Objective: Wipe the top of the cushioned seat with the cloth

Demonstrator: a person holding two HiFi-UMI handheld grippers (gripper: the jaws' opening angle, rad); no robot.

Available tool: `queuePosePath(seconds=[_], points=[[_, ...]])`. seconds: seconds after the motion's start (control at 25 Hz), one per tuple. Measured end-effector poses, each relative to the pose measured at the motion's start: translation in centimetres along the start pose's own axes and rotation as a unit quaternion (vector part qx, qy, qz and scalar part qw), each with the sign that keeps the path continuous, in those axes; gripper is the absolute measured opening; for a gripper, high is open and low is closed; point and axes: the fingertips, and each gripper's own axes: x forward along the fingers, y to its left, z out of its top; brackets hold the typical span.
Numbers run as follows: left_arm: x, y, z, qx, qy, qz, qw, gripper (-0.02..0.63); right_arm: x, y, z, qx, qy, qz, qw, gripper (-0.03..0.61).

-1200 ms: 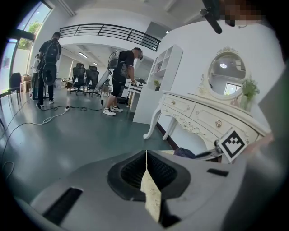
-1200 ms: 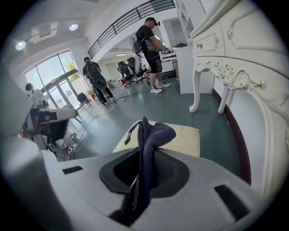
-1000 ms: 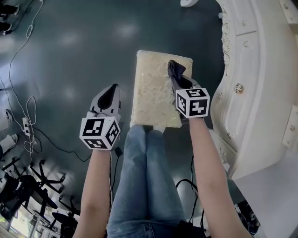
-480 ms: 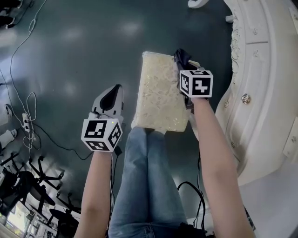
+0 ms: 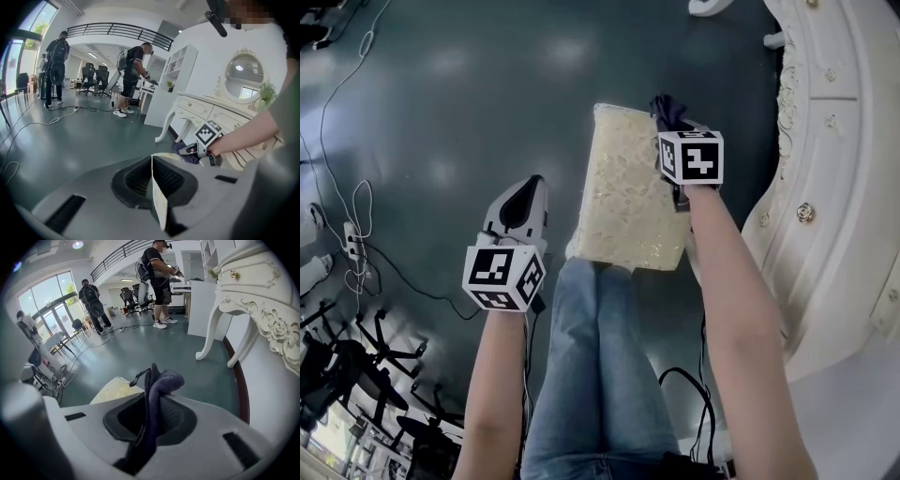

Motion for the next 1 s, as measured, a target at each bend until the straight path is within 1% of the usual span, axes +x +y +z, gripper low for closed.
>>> queuePosePath(seconds=[0.16, 0.24, 0.32, 0.44, 0.56, 0.68, 0.88, 0.92, 1.0], points=[[0.1, 0.2, 0.0, -0.002, -0.002, 0.002, 1.0000, 0.005, 0.8, 1.3, 0.5, -0.055, 0.013, 0.031, 0.998, 0.038], [0.2, 0.2, -0.1, -0.003, -0.002, 0.003, 1.0000, 0.005, 1.0, 2.0, 0.6, -0.091, 0.022, 0.048, 0.994, 0.038], [0.2, 0.1, -0.2, -0.005, -0.002, 0.003, 1.0000, 0.005, 1.2, 2.6, 0.6, -0.134, 0.033, 0.065, 0.988, 0.038], [0.2, 0.0, -0.3, -0.007, 0.000, 0.001, 1.0000, 0.005, 1.3, 3.5, 0.6, -0.214, 0.046, 0.086, 0.972, 0.038], [0.3, 0.0, -0.6, -0.005, 0.003, 0.000, 1.0000, 0.005, 1.4, 4.4, 0.5, -0.292, 0.053, 0.104, 0.949, 0.038], [0.2, 0.0, -0.7, -0.003, 0.004, -0.001, 1.0000, 0.005, 1.1, 5.1, 0.1, -0.353, 0.056, 0.116, 0.927, 0.038], [0.1, -0.1, -0.5, 0.003, 0.003, -0.003, 1.0000, 0.005, 0.6, 6.0, -0.5, -0.420, 0.050, 0.126, 0.897, 0.038], [0.1, -0.2, -0.5, 0.003, 0.002, -0.004, 1.0000, 0.005, 0.5, 6.1, -0.6, -0.427, 0.050, 0.128, 0.894, 0.038], [0.1, -0.4, -0.4, 0.004, 0.000, -0.006, 1.0000, 0.005, 0.3, 6.4, -0.9, -0.434, 0.050, 0.133, 0.890, 0.038]])
